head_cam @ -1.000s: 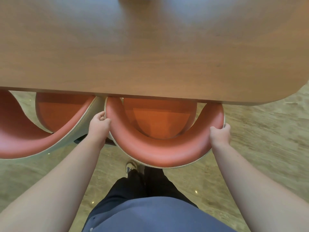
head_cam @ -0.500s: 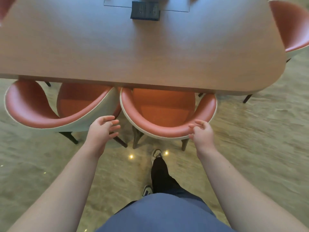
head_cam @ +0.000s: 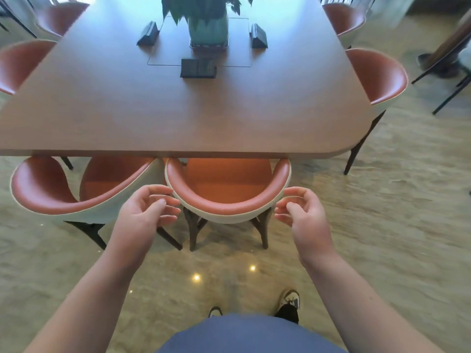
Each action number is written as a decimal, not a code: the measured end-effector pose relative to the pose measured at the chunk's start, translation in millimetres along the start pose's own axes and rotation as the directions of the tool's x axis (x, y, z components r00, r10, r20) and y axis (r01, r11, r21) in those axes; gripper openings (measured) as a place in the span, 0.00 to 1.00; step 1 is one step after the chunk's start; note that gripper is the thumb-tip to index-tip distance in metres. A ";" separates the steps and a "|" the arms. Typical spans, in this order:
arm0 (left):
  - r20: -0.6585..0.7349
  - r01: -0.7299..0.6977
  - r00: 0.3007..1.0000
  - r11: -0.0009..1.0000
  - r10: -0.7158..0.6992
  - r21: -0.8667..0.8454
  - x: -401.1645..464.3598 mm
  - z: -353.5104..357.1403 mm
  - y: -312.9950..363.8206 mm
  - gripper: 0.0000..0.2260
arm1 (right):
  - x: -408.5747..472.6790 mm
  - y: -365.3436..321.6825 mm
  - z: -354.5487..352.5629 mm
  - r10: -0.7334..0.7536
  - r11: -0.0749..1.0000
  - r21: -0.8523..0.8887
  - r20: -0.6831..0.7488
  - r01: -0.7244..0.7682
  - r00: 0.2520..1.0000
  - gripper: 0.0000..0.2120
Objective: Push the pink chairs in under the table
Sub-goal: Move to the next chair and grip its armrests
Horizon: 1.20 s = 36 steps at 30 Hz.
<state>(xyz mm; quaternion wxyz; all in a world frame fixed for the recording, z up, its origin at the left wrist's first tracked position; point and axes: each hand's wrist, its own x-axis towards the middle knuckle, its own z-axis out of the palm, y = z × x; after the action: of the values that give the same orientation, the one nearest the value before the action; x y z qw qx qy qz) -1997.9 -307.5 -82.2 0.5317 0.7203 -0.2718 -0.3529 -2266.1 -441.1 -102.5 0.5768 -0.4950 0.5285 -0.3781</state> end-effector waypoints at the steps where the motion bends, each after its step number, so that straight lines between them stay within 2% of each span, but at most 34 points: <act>1: 0.021 -0.018 1.000 1.000 0.018 -0.012 -2.5 16.6 8.3 0.13 | -0.3 -6.7 -14.3 -0.026 1.000 0.015 -0.006 0.026 1.000 0.13; 8: 0.151 -0.103 0.983 0.994 0.107 -0.032 -4.4 191.4 69.5 0.11 | 23.7 -42.3 -158.5 -0.170 0.979 0.099 -0.086 0.178 0.982 0.13; 14: 0.277 -0.108 0.949 0.982 0.148 -0.153 -21.0 367.6 123.0 0.13 | 60.9 -62.6 -309.8 -0.183 0.972 0.110 -0.211 0.210 0.960 0.13; 17: 0.326 -0.120 0.930 0.978 0.172 -0.174 -30.6 430.9 140.6 0.13 | 74.4 -66.6 -365.5 -0.166 0.967 0.141 -0.287 0.214 0.943 0.13; 20: 0.351 -0.137 0.915 0.971 0.199 -0.195 -32.3 474.2 156.1 0.12 | 85.4 -70.4 -402.2 -0.154 0.957 0.185 -0.319 0.221 0.935 0.13; 25: 0.370 -0.175 0.904 0.975 0.213 -0.133 -13.7 533.6 168.7 0.13 | 119.3 -69.8 -440.6 -0.120 0.962 0.194 -0.339 0.195 0.933 0.13; 31: 0.409 -0.117 0.898 0.983 0.165 -0.139 29.8 610.5 176.1 0.12 | 180.4 -69.5 -479.8 -0.096 0.972 0.168 -0.354 0.165 0.930 0.13; 36: 0.412 -0.078 0.899 0.980 0.148 -0.182 89.9 680.2 190.9 0.13 | 271.7 -86.4 -511.0 -0.095 0.980 0.131 -0.349 0.149 0.932 0.13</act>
<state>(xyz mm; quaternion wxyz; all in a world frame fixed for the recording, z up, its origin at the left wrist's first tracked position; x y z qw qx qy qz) -2489.3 -821.7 -45.2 0.5360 0.5640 -0.3929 -0.4901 -2719.1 -808.8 -57.7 0.4888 -0.4074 0.5575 -0.5332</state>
